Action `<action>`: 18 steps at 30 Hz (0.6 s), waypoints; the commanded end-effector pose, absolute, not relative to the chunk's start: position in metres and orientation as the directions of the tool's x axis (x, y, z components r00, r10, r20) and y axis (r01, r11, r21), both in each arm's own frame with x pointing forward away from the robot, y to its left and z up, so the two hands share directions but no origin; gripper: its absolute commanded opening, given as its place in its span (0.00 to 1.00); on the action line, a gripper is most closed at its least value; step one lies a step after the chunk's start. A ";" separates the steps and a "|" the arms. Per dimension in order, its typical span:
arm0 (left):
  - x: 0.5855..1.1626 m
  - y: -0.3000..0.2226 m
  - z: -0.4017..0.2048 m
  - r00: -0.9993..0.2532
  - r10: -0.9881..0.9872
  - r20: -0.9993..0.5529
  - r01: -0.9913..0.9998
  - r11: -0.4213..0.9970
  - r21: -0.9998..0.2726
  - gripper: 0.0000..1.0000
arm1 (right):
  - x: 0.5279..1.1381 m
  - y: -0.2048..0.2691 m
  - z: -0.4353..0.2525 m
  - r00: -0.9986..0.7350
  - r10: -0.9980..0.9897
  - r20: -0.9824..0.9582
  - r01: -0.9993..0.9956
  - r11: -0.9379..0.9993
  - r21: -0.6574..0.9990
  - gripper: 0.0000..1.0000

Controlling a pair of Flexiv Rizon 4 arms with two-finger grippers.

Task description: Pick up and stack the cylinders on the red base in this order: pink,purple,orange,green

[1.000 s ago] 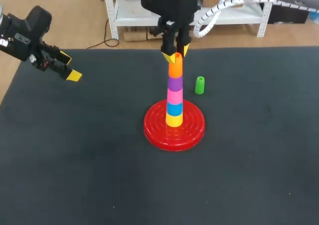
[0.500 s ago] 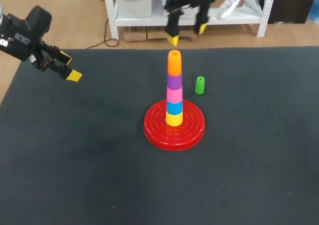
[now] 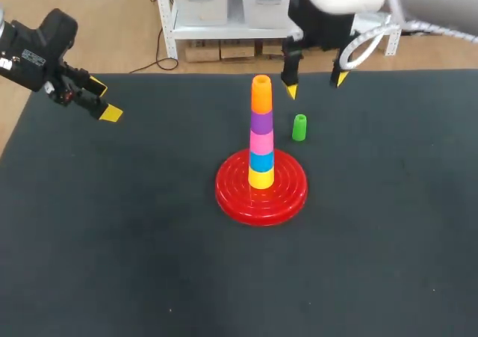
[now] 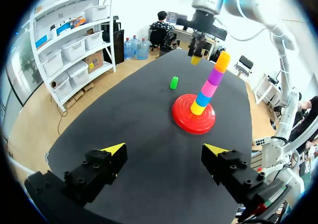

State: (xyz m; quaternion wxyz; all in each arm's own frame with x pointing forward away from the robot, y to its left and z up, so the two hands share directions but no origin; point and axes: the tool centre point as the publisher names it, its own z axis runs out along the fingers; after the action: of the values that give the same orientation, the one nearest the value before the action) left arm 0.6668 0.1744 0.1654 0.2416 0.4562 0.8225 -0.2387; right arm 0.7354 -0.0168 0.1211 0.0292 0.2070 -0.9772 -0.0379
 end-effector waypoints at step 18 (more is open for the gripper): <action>0.666 0.175 0.165 -0.465 0.634 -0.618 0.867 0.469 -0.171 1.00 | 0.754 -0.014 0.091 -0.902 -0.431 0.021 -0.430 0.901 0.056 1.00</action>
State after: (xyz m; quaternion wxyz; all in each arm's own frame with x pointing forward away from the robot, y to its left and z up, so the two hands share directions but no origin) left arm 0.6668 0.1744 0.1654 0.2416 0.4563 0.8225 -0.2387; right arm 0.7611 -0.0113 0.0910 0.0296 0.2212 -0.9745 -0.0231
